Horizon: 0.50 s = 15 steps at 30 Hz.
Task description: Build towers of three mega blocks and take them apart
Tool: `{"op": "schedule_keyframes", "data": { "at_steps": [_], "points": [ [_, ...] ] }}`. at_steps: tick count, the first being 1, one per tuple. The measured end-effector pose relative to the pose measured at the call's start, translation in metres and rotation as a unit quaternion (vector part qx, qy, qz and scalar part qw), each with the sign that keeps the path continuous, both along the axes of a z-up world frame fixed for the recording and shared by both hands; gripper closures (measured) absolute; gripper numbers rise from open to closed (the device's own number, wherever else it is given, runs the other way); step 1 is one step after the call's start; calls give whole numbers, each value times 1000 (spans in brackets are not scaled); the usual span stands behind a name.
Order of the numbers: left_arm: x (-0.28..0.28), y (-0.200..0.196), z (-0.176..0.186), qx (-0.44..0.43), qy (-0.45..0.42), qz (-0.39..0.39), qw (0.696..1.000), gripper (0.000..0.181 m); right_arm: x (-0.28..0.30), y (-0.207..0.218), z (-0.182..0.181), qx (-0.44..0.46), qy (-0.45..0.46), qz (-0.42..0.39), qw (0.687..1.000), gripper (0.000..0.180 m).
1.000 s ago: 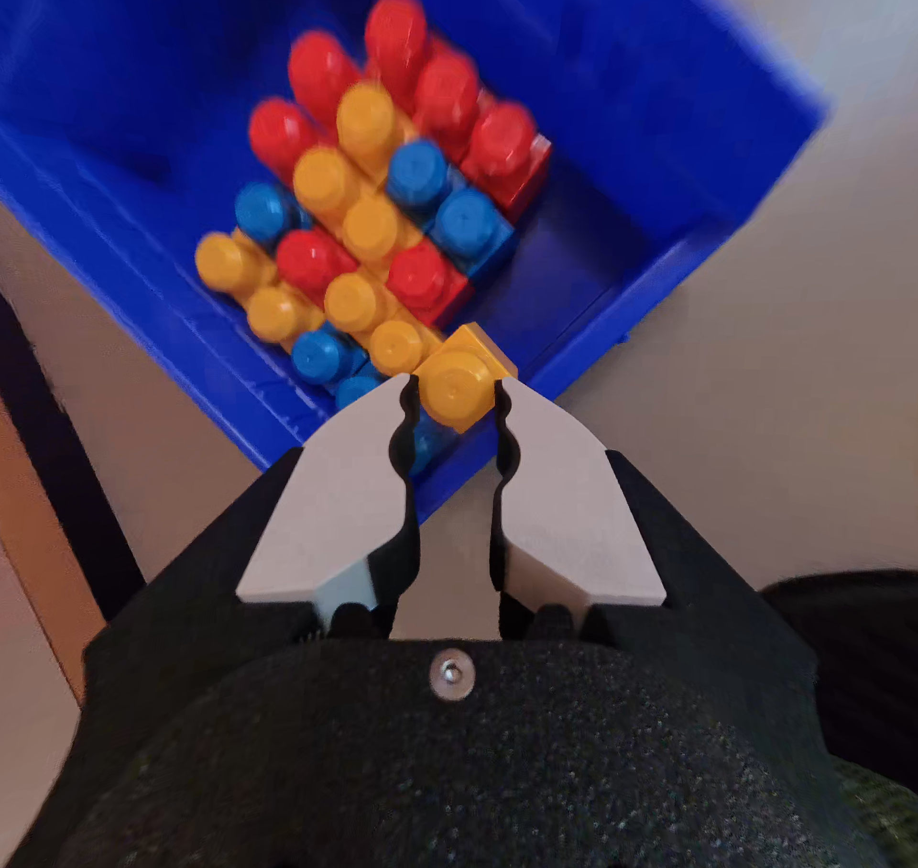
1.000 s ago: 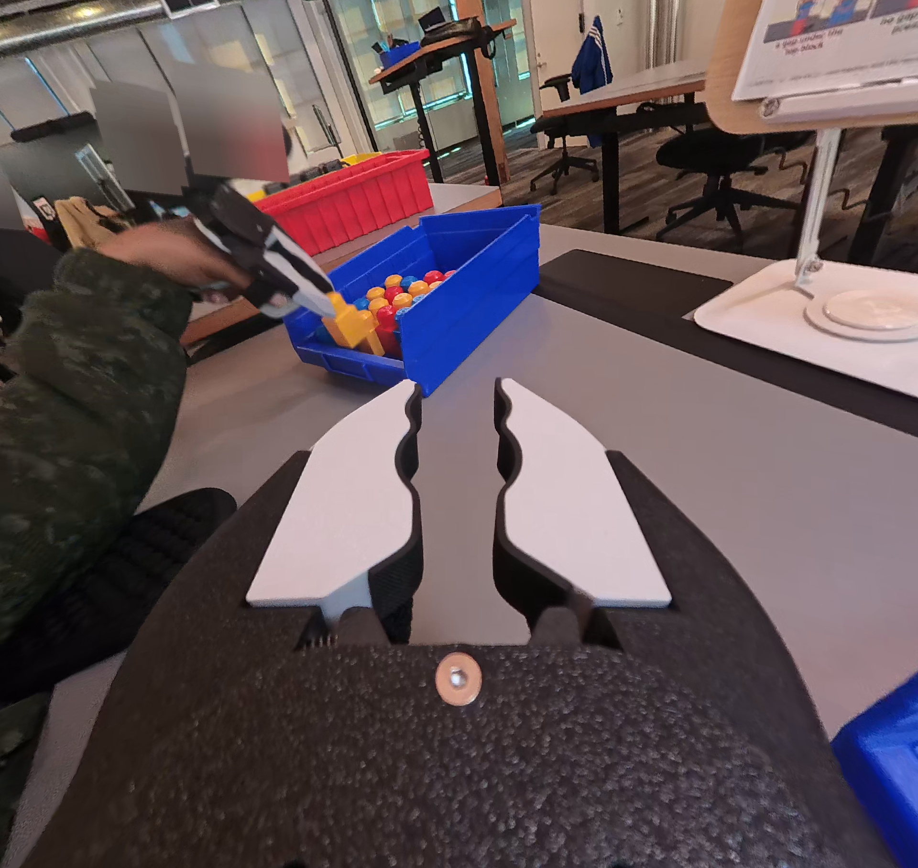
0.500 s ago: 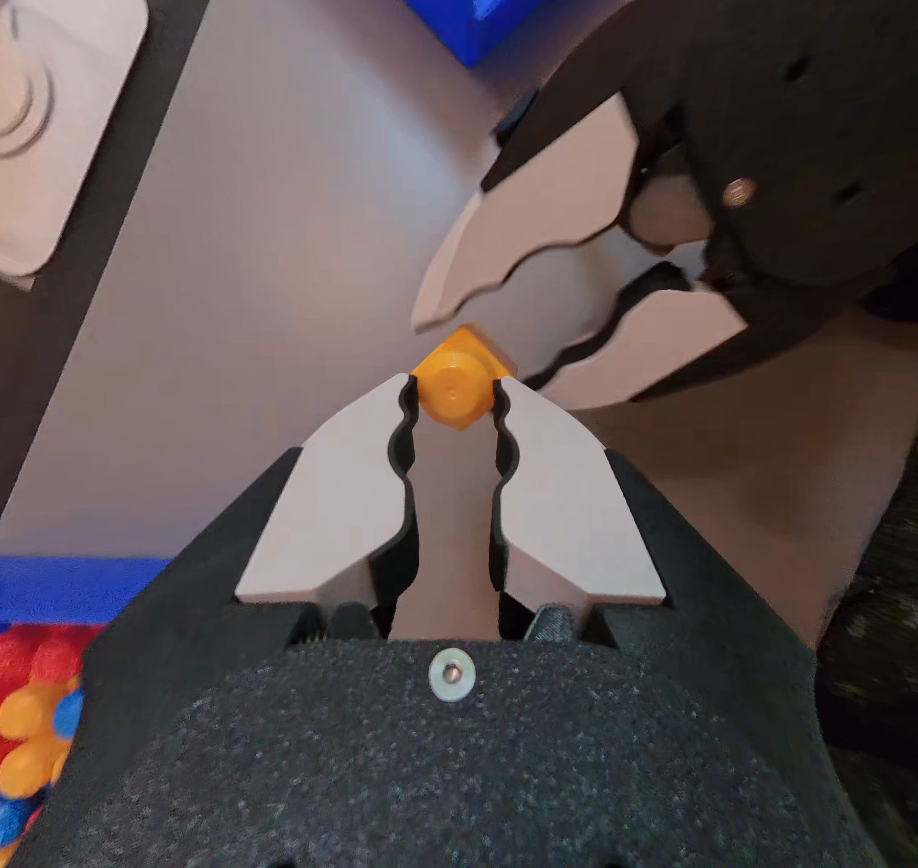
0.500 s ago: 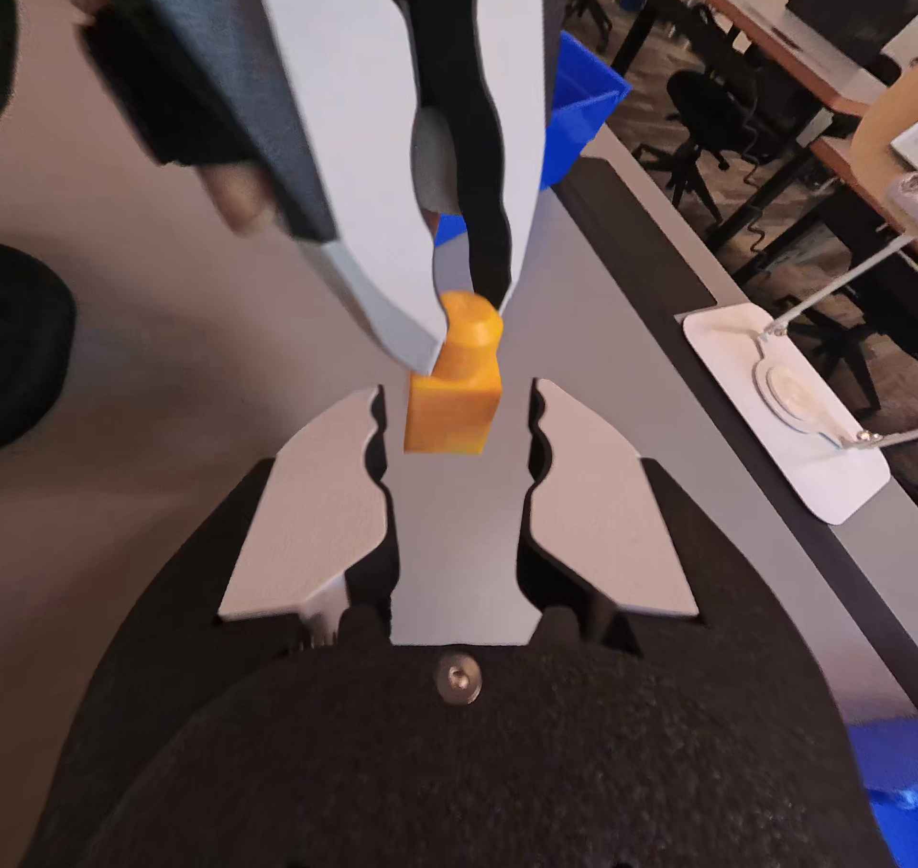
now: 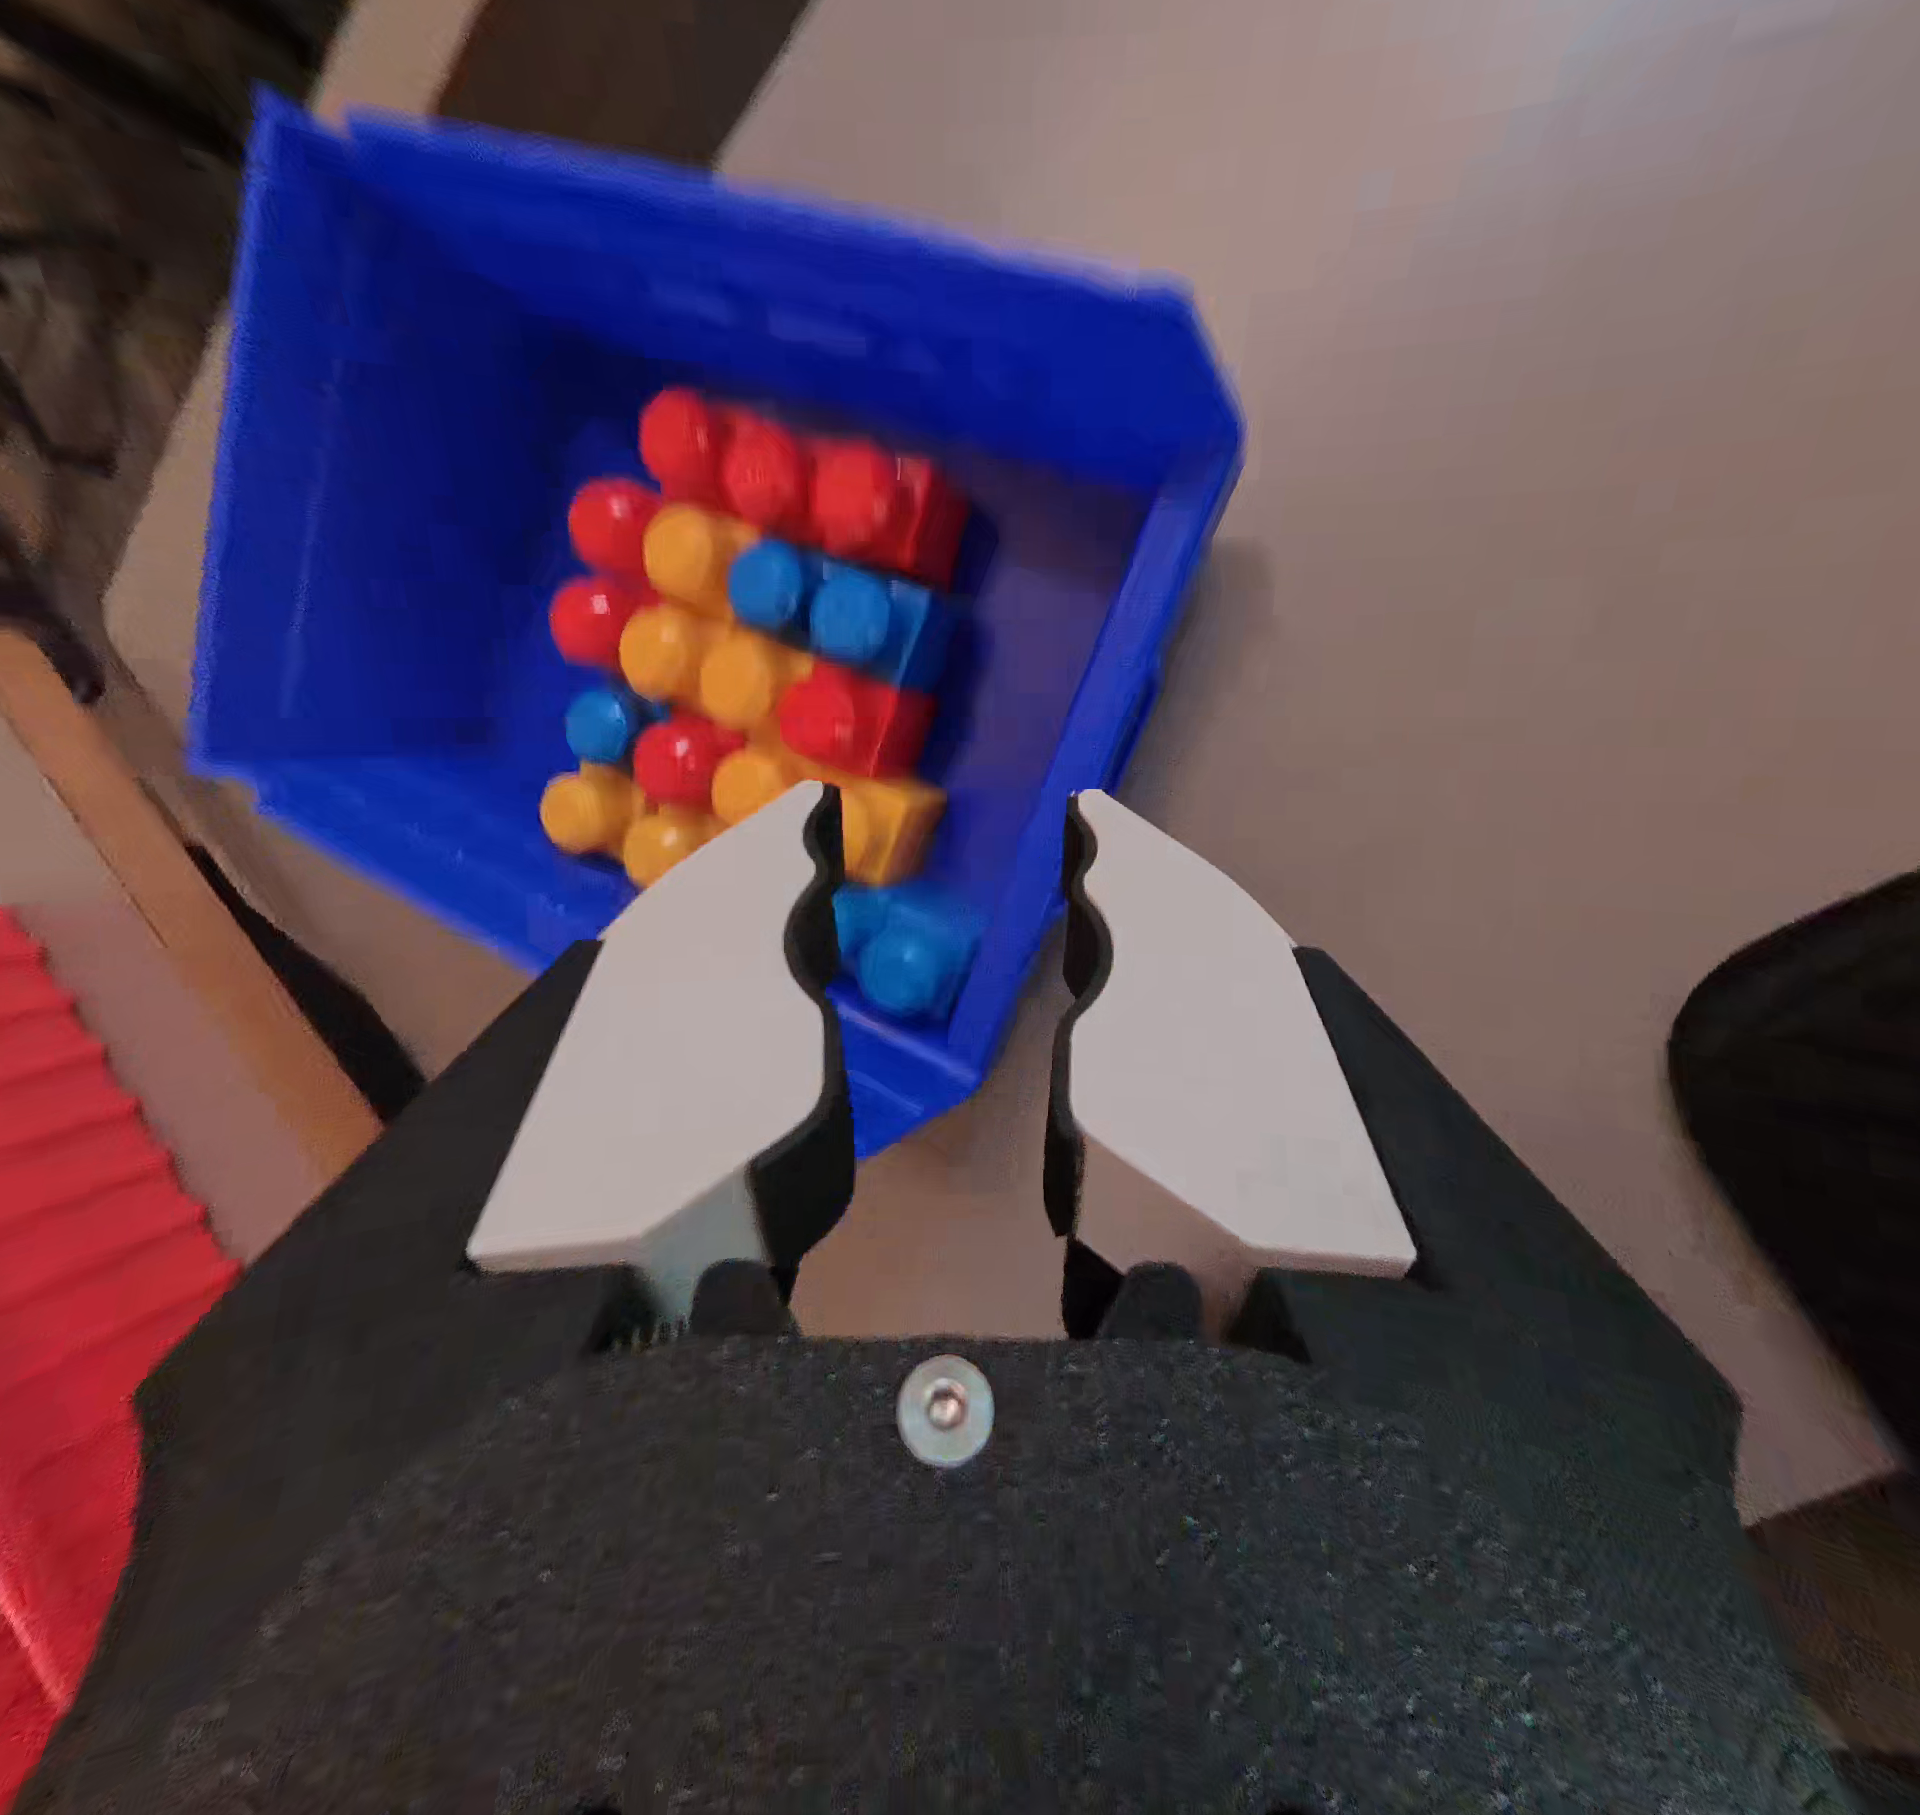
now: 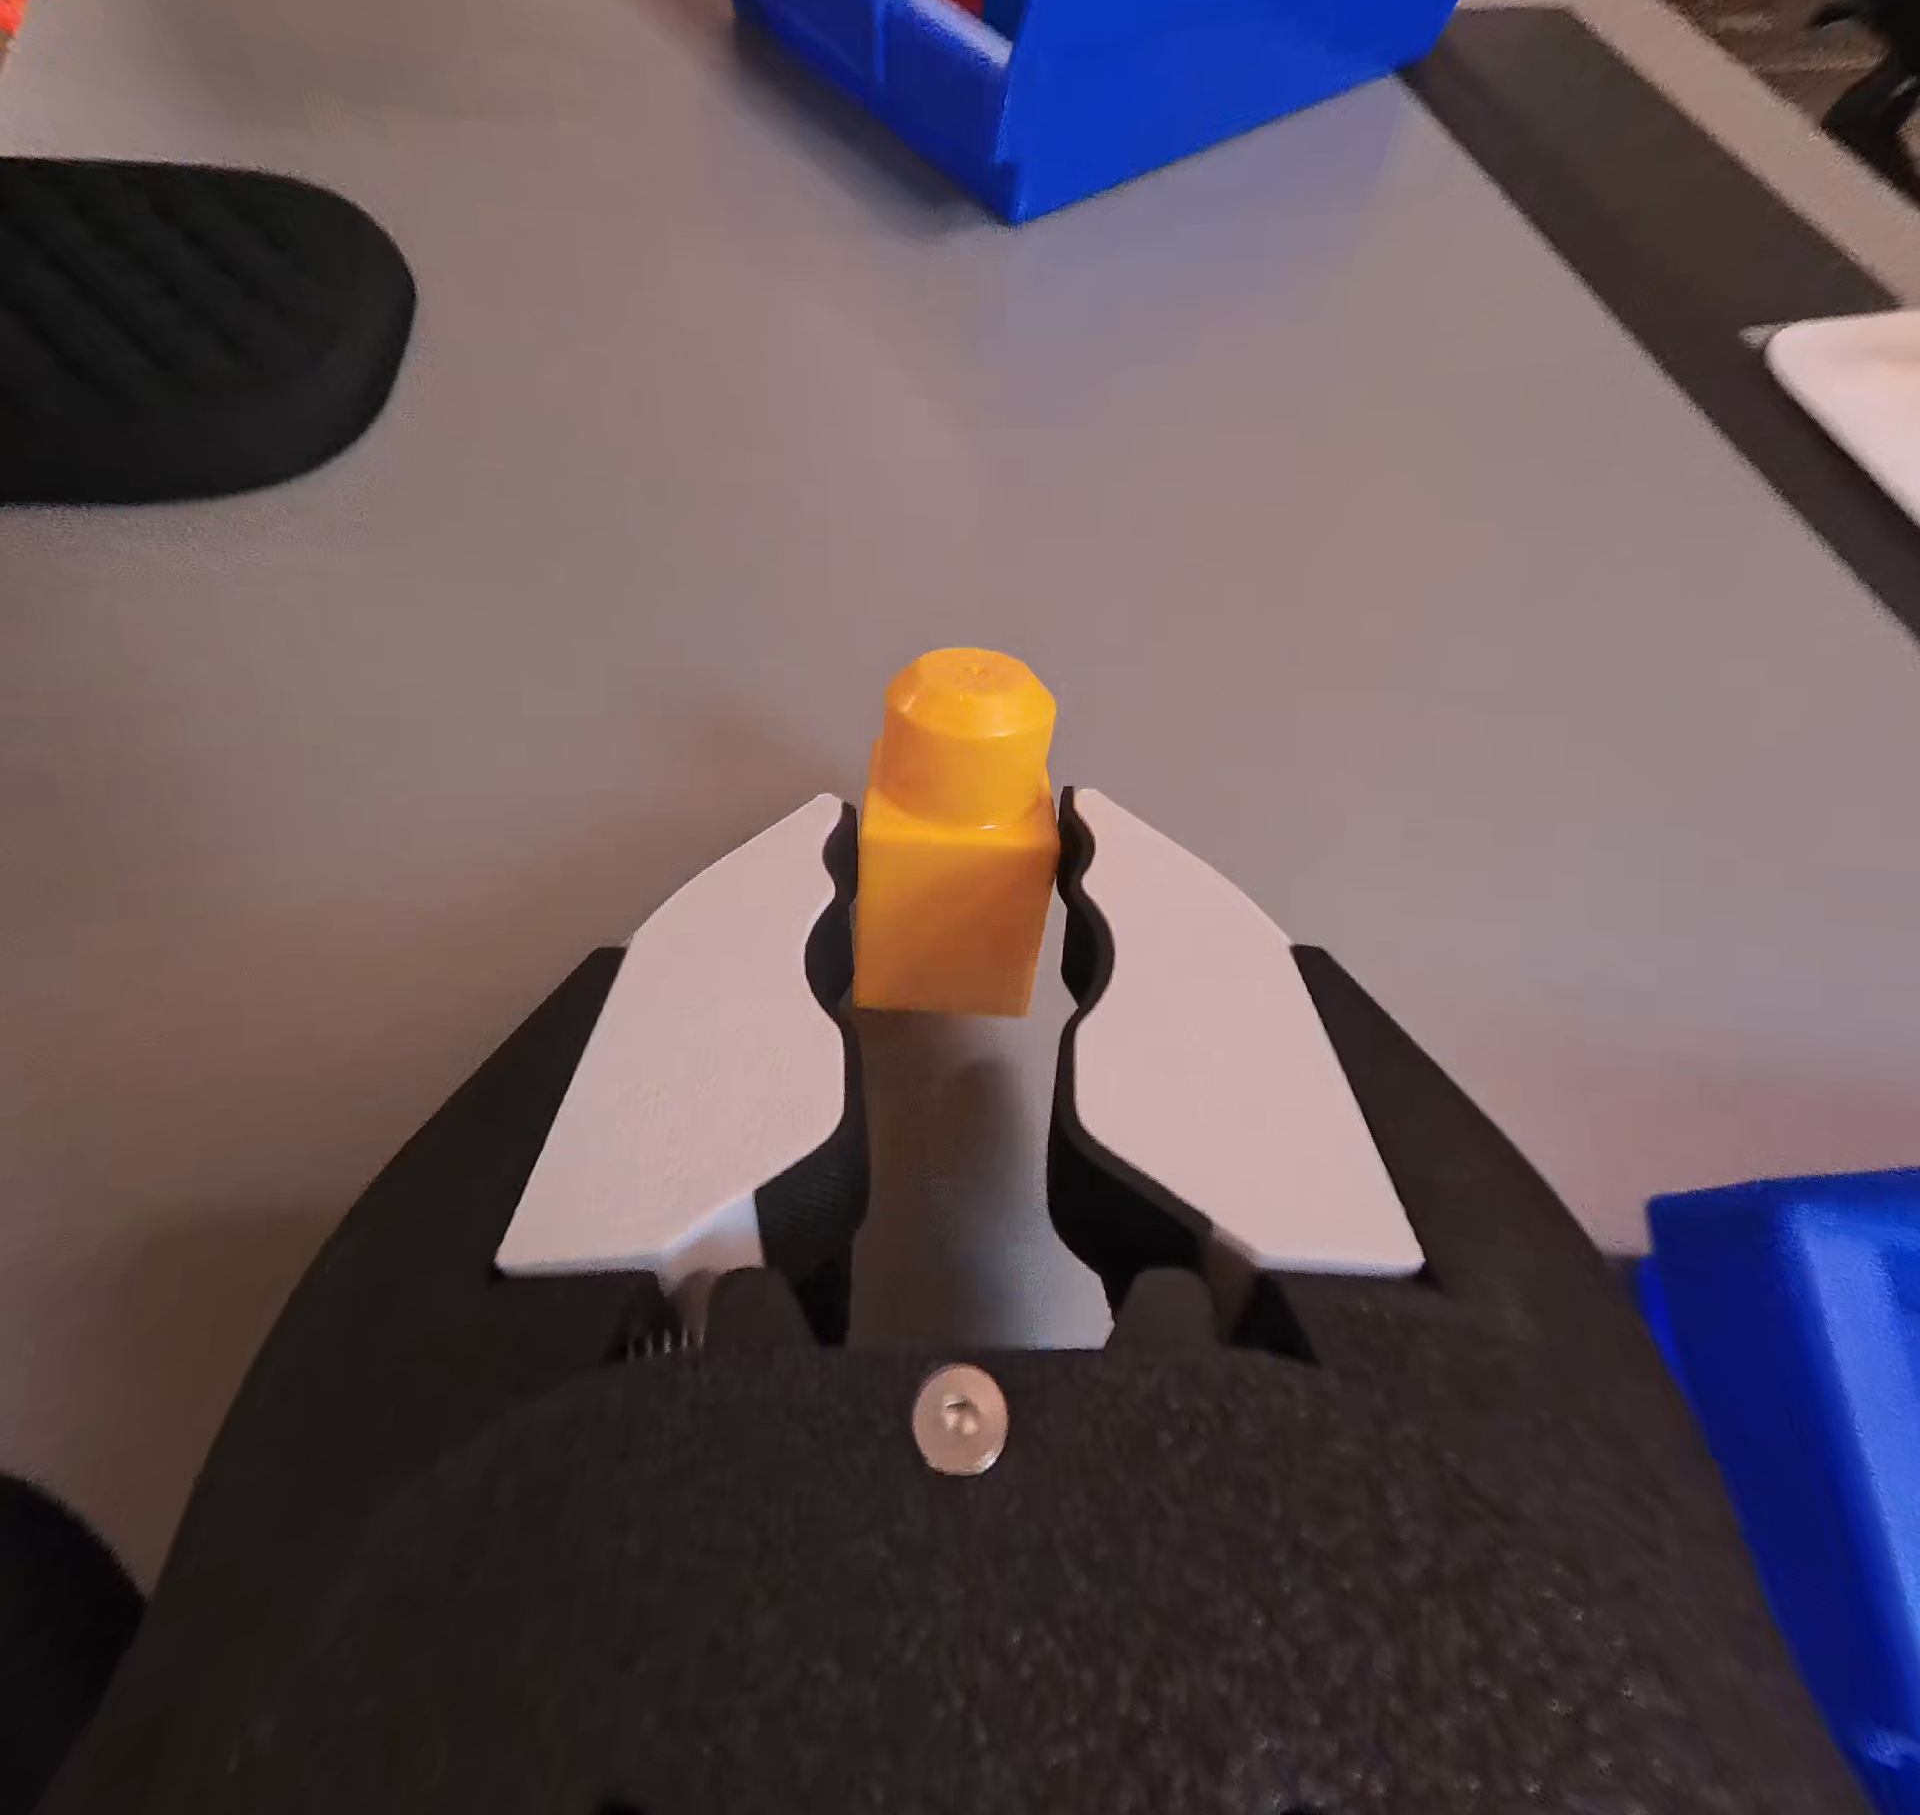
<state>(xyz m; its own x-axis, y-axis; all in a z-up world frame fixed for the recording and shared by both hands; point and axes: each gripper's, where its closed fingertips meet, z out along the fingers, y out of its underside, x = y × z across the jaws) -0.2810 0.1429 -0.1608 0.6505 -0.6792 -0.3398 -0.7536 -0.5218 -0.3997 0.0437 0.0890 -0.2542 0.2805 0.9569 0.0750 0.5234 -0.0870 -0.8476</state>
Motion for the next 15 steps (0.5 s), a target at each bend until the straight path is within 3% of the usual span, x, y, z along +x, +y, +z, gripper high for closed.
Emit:
{"op": "schedule_keyframes", "data": {
  "at_steps": [6, 9, 15],
  "points": [
    [-63, -9, -57, -137, 106, 2, 985, 141, 9, -3, -20, -36, -16, 21, 999, 143],
    [-74, -7, -67, -172, 160, -11, 972, 142, 20, -6, -38, -31, -91, 26, 995, 142],
    [-80, -7, -80, -235, 199, -31, 951, 142, 17, -6, -40, -36, -90, 24, 995, 142]
  ]
}}
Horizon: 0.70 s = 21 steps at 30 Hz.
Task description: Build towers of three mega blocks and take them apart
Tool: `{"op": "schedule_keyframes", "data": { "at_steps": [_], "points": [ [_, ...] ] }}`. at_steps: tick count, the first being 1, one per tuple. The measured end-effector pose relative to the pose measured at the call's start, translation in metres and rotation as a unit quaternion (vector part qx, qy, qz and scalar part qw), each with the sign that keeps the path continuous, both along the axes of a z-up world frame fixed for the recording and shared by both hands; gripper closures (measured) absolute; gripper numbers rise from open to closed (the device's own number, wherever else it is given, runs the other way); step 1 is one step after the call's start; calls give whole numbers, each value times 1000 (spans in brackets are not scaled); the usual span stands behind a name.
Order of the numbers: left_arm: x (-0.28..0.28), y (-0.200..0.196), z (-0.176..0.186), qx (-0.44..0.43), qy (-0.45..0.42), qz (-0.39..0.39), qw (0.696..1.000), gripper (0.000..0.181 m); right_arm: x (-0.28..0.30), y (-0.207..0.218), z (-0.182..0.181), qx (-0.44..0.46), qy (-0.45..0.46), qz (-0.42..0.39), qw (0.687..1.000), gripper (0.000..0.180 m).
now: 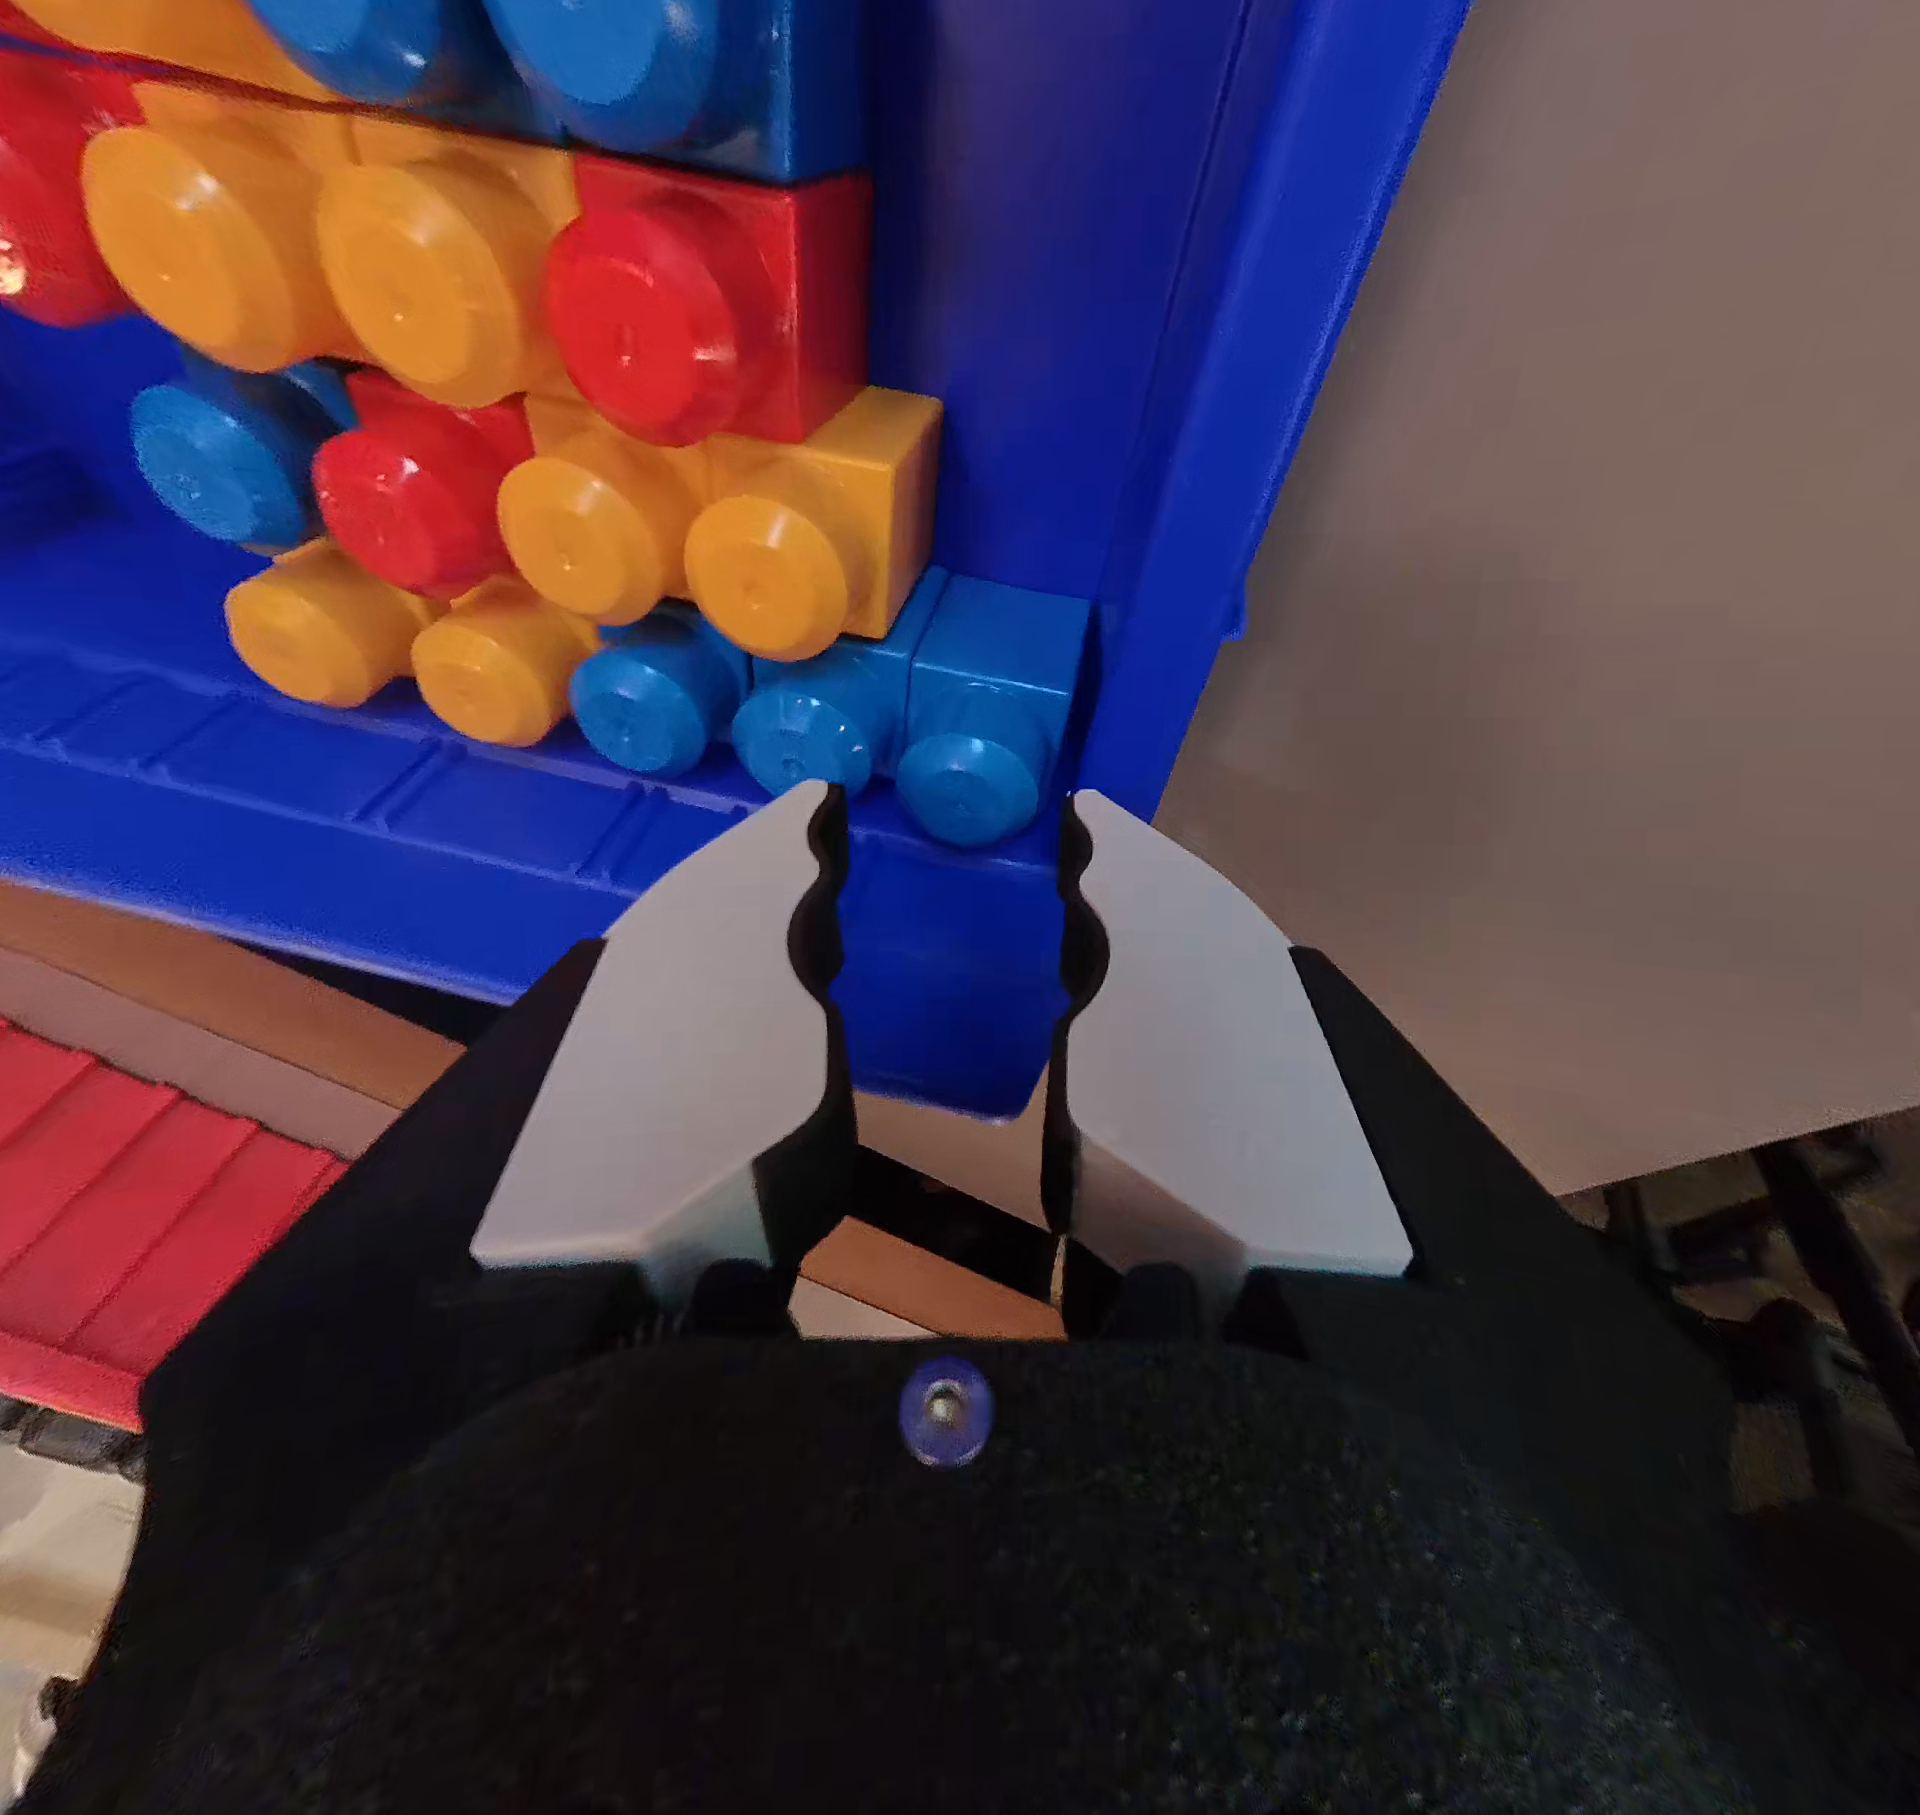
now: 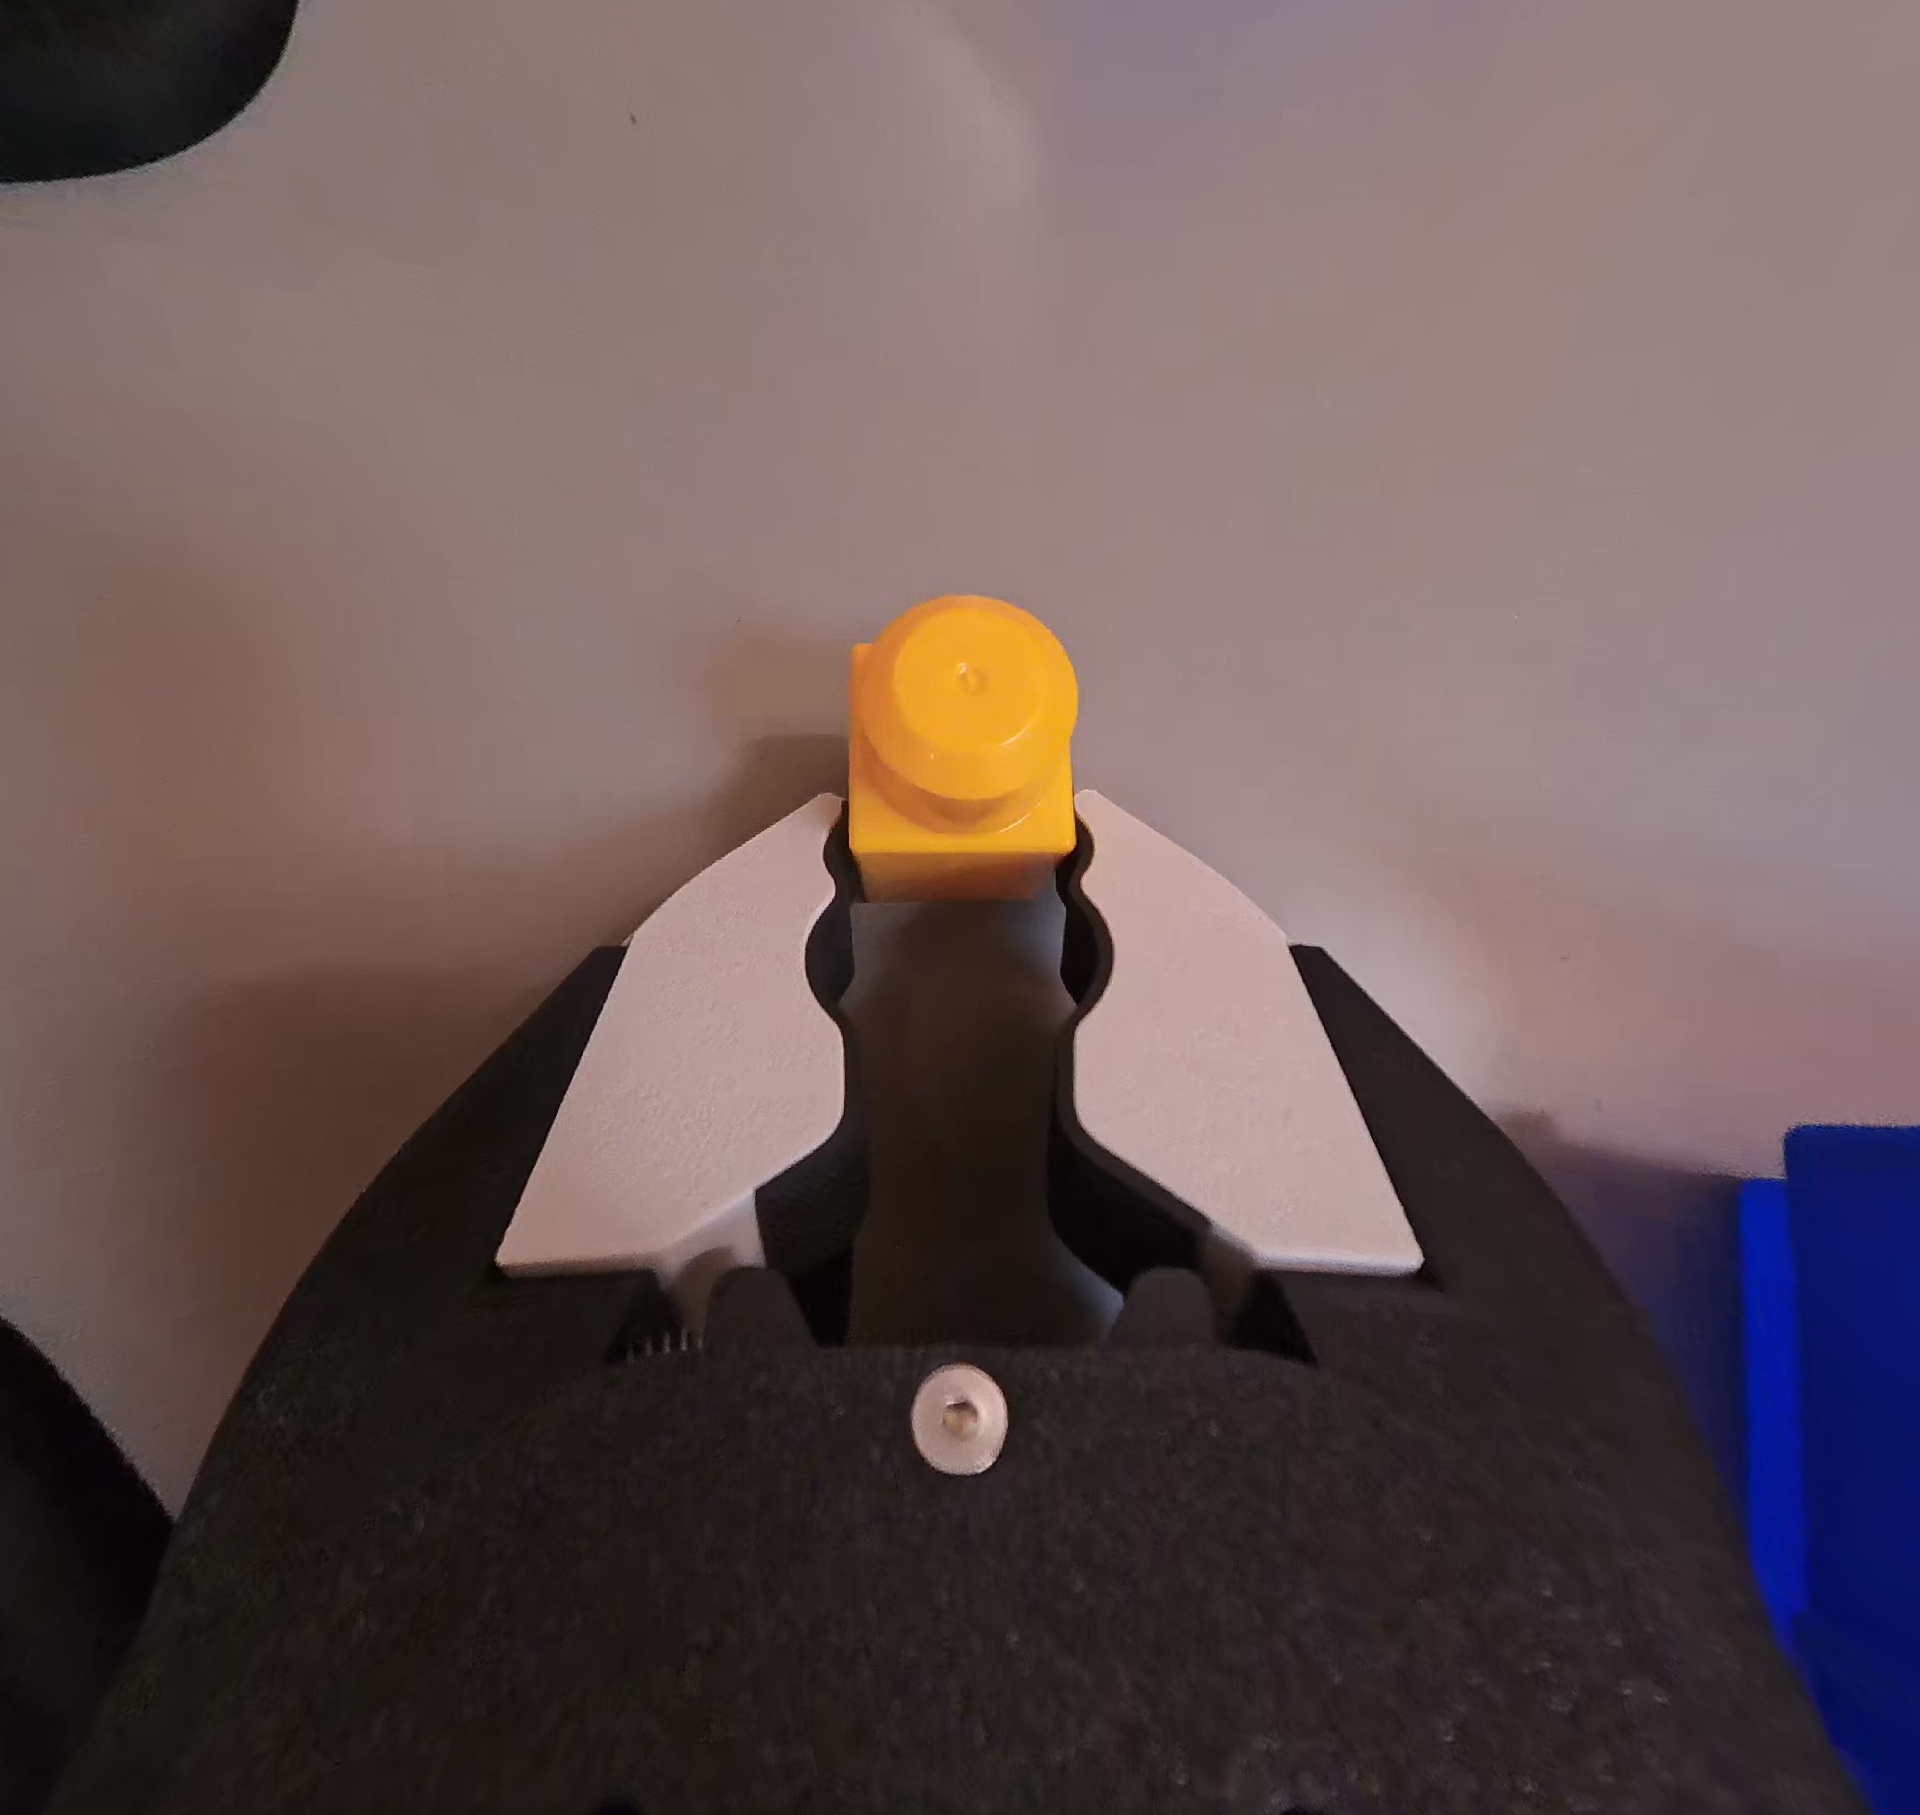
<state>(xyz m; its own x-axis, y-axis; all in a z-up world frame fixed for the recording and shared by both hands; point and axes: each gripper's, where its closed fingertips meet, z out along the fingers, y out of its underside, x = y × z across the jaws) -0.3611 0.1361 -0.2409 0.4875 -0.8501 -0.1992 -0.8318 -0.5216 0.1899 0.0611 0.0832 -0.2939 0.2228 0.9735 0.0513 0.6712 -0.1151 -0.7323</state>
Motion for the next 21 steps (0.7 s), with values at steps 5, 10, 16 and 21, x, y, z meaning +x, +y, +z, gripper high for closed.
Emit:
{"op": "schedule_keyframes", "data": {
  "at_steps": [5, 10, 16, 21],
  "points": [
    [-4, -2, -11, -28, 25, -37, 999, 152, -1, -1, 0, -2, 0, -1, 1000, 140],
    [0, -1, 2, -6, 1, -25, 1000, 153, 0, 1, 14, 8, 15, -12, 1000, 135],
    [67, -4, 71, 126, -84, -77, 985, 153, 0, 6, 51, 35, 66, -34, 997, 124],
    [168, -40, 63, 94, -132, -178, 971, 153, -1, 4, 53, 48, 44, -33, 997, 120]
  ]
}}
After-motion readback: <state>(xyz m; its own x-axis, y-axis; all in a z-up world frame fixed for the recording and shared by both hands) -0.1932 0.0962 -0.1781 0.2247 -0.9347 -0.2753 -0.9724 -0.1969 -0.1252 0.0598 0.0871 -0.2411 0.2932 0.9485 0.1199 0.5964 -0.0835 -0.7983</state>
